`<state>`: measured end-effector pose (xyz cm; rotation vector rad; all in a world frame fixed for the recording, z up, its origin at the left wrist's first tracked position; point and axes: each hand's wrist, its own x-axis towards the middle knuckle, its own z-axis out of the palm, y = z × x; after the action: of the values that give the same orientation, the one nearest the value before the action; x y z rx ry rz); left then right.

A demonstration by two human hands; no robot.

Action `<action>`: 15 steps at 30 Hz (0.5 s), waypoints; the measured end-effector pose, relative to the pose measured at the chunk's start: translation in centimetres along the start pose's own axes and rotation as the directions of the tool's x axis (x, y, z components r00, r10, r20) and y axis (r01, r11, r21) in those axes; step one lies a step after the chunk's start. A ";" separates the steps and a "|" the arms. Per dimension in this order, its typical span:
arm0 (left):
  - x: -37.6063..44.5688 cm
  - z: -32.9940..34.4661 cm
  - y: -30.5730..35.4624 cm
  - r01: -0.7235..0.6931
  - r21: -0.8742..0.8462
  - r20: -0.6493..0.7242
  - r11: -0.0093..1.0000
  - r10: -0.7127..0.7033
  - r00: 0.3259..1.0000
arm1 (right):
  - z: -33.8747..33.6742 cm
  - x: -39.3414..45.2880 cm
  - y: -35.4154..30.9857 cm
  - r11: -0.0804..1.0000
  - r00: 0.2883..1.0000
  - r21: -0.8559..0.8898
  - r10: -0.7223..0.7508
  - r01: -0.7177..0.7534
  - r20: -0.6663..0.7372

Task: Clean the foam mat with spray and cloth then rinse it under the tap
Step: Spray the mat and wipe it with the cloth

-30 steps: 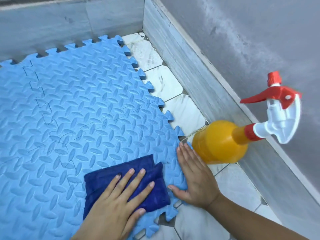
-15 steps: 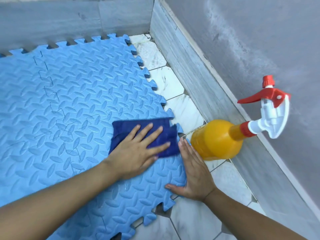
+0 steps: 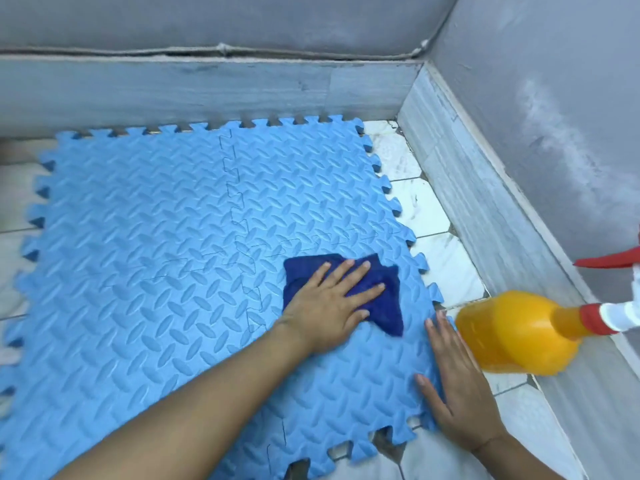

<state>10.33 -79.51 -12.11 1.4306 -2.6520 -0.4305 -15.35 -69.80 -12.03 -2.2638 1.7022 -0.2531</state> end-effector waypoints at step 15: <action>-20.2 0.2 -4.5 0.166 0.111 0.068 0.980 -0.174 0.982 | 3.8 16.3 -12.6 0.963 0.976 -0.214 -0.125 0.163 0.180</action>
<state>25.11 -65.01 -12.65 1.7144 -2.6588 -0.3728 1.89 -81.67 -11.98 -2.4983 1.5526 0.1044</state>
